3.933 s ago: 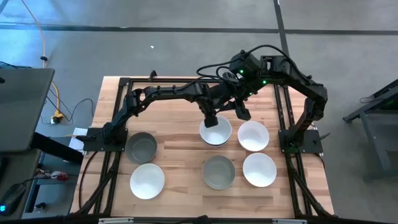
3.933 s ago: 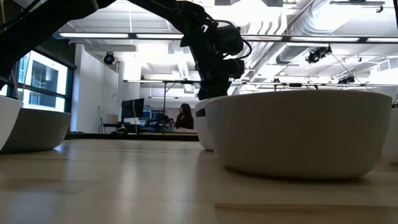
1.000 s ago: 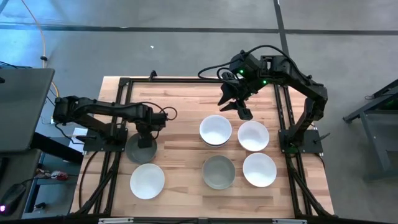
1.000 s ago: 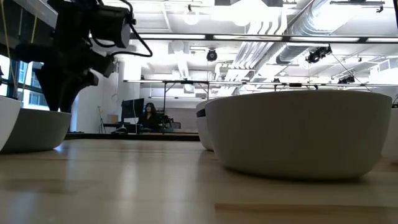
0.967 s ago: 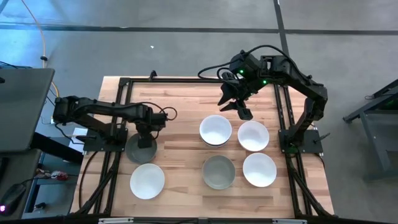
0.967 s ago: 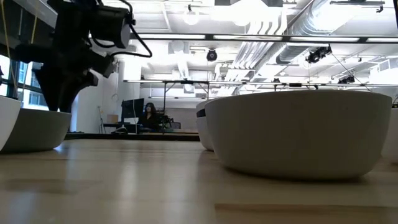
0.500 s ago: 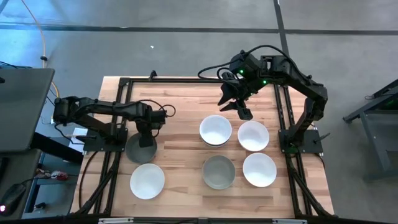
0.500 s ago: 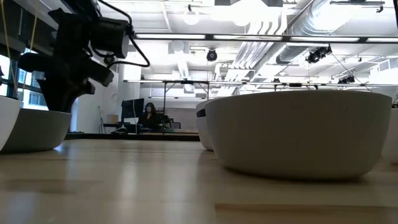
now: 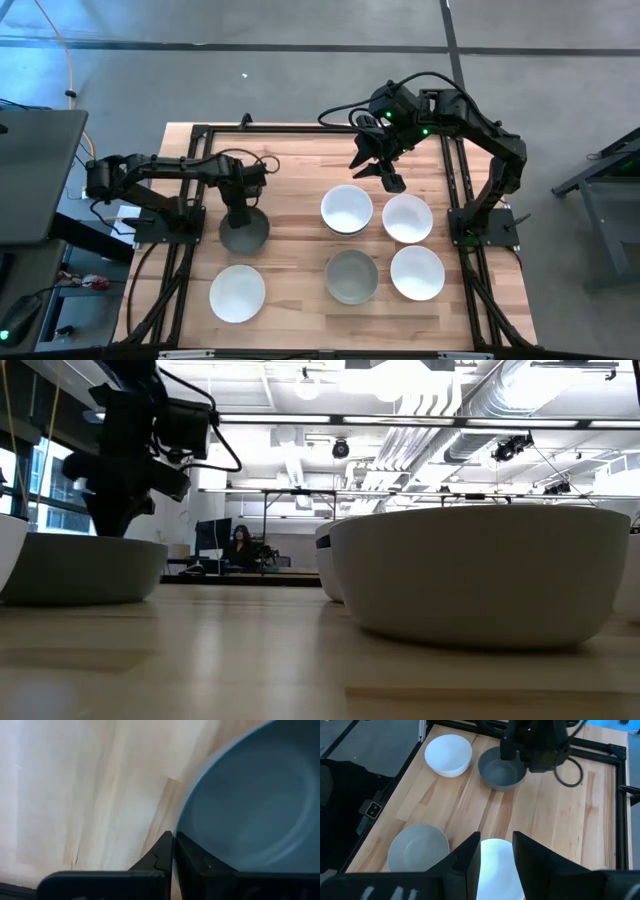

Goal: Nest bowls inside each other
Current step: Stack the top gray bowl on top of the top left white bowl

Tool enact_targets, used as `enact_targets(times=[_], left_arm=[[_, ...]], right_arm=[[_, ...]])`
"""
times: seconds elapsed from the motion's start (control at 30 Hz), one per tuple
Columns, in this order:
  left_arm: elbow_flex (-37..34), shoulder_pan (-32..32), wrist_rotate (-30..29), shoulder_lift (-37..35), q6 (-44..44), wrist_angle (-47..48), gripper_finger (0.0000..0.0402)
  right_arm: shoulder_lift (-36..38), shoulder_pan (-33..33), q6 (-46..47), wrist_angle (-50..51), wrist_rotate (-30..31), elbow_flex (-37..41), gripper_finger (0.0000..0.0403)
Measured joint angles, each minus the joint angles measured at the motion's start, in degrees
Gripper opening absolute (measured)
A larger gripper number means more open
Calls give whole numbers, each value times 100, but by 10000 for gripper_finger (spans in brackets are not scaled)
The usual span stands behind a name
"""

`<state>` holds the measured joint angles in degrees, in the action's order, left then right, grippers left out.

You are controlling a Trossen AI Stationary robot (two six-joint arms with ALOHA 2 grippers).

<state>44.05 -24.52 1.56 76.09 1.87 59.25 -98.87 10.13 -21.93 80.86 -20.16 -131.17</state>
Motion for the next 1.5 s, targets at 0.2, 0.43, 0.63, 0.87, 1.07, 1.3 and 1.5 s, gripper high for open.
enact_targets(times=[0.2,0.43,0.63,0.87,1.07,1.3,1.5], left_arm=[[585,-480,12,4,-89,-132,1],[1683,-828,271,4,-355,-95,0],[2716,-911,337,357,-384,126,0],[4128,-676,492,1508,-460,127,0],[5645,-411,659,2819,-760,573,0],[7415,-218,676,4135,-1016,1244,0],[8612,-125,782,4947,-1110,1807,0]], right_arm=[[0,-2,0,2,0,0,105],[0,0,26,22,0,0,105],[0,-2,24,40,0,0,105],[0,0,2,113,0,0,105],[0,-2,0,310,0,0,105],[6,-2,-23,505,-272,0,105],[166,-15,-254,533,-702,0,105]])
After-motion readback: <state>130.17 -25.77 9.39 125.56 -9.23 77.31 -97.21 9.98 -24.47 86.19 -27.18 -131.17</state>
